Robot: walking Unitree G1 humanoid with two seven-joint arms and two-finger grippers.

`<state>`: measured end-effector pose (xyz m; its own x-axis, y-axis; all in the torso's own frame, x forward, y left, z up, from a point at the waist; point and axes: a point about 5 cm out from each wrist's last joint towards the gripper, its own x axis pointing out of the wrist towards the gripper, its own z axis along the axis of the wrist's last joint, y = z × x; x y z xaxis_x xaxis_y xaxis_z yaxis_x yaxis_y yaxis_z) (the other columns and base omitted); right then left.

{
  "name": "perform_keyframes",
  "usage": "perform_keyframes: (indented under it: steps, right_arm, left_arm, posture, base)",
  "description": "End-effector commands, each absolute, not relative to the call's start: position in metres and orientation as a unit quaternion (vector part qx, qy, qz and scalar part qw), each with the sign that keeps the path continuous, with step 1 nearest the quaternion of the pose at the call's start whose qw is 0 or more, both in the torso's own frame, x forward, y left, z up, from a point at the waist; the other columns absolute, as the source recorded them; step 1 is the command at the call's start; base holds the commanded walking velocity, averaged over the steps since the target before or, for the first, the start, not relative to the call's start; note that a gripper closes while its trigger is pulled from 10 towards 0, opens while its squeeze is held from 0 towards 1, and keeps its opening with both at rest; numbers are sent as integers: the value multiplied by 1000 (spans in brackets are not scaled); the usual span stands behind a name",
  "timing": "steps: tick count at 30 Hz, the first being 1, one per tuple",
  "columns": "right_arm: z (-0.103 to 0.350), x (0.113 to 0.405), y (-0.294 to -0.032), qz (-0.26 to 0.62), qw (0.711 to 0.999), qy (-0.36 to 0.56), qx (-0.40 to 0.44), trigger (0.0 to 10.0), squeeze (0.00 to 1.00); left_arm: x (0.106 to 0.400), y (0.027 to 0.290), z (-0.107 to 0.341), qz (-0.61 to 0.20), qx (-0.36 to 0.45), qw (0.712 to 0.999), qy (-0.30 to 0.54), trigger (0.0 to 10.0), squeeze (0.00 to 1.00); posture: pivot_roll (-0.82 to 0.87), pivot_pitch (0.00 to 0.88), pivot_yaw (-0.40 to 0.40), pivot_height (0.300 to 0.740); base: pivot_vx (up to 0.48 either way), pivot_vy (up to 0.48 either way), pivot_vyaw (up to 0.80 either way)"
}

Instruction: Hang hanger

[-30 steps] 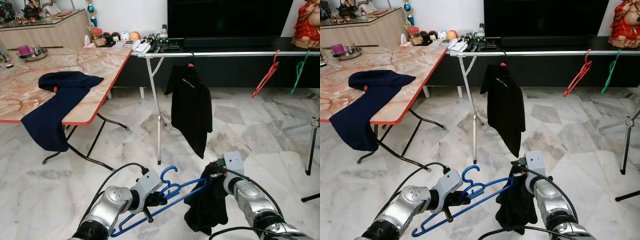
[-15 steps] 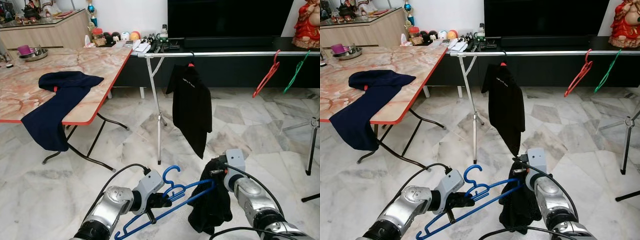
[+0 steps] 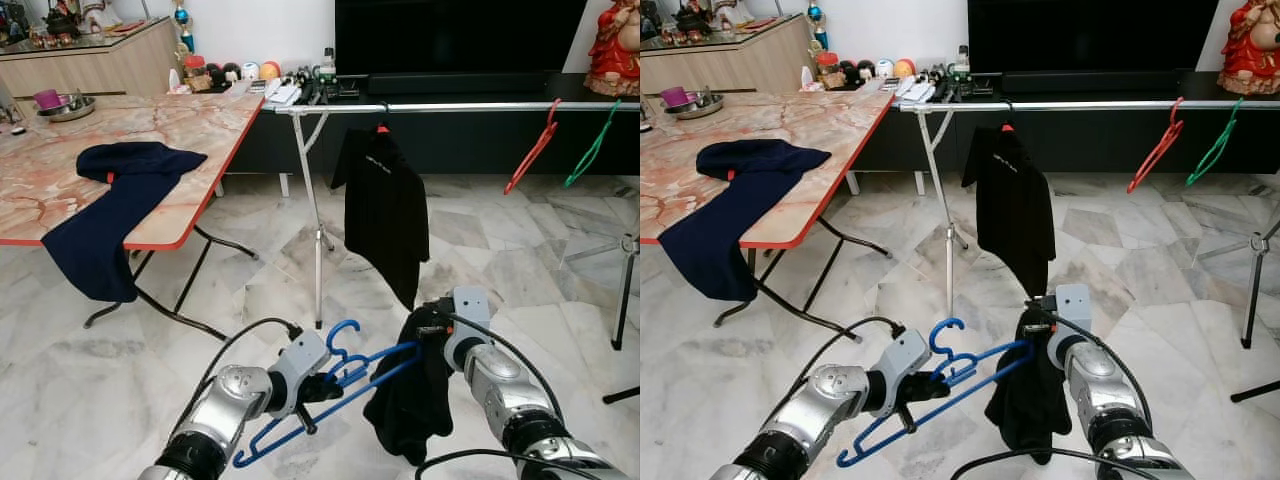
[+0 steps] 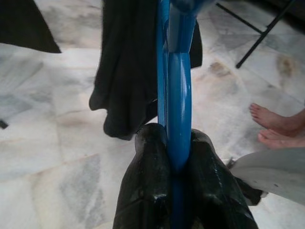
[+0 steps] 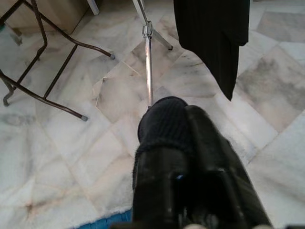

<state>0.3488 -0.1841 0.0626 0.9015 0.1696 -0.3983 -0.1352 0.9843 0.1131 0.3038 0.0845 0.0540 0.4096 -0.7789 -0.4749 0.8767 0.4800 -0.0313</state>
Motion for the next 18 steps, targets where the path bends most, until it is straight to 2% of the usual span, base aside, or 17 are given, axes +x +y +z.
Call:
perform_keyframes:
  steps: [1, 3, 12, 18]
  right_arm:
    - [73, 355, -176, 98, 976, 188, 55, 10000, 0]
    - [74, 355, -172, 118, 973, 191, 47, 10000, 0]
    - [81, 357, -169, 121, 973, 180, 77, 10000, 0]
    - [93, 358, -165, 142, 972, 160, 92, 10000, 0]
  left_arm:
    - [303, 85, 56, -507, 106, 828, 215, 10000, 0]
    - [302, 83, 57, -516, 109, 823, 211, 10000, 0]
    - [313, 85, 57, -468, 138, 848, 209, 10000, 0]
    - [311, 83, 55, -471, 142, 845, 211, 10000, 0]
  posture:
    - [-9, 32, 21, 740]
    - [-7, 32, 20, 740]
    - [-14, 34, 23, 740]
    - [-19, 36, 25, 740]
  base:
    - [0, 0, 0]
    - [0, 0, 0]
    - [0, 0, 0]
    - [0, 0, 0]
